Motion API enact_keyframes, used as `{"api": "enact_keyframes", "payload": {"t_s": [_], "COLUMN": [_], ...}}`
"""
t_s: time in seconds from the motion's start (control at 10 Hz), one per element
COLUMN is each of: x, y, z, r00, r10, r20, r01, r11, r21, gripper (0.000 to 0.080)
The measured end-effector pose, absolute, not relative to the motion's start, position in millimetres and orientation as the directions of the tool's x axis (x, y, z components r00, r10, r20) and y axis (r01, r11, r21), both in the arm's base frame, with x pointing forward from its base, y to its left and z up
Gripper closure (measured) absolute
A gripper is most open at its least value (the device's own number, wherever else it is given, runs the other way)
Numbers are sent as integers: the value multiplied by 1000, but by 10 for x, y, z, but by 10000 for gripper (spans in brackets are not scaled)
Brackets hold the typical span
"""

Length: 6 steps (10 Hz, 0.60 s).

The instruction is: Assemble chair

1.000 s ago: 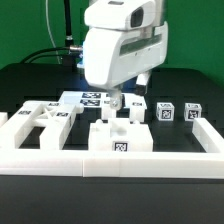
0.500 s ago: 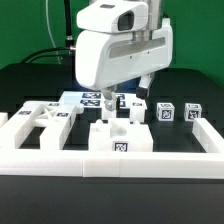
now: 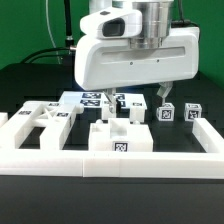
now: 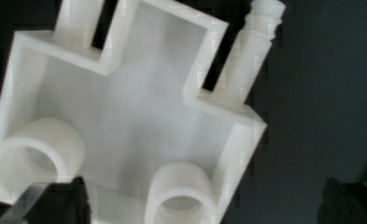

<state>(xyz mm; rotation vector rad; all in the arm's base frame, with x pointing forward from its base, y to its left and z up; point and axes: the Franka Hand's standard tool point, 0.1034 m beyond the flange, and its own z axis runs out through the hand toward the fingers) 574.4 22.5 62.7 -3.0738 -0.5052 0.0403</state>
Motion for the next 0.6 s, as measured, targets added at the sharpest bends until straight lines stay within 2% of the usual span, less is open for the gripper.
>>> {"api": "enact_keyframes", "payload": {"t_s": [0.2, 0.4, 0.6], "x": [5744, 5894, 5935], "y": [242, 260, 282], "z": [569, 460, 324], "r00": [984, 998, 998], "r10": [174, 50, 51], "r20": [-28, -27, -20], "r01": [172, 49, 49], "r11": [-984, -997, -997], "r21": [-45, -63, -65], "gripper": [150, 150, 150]}}
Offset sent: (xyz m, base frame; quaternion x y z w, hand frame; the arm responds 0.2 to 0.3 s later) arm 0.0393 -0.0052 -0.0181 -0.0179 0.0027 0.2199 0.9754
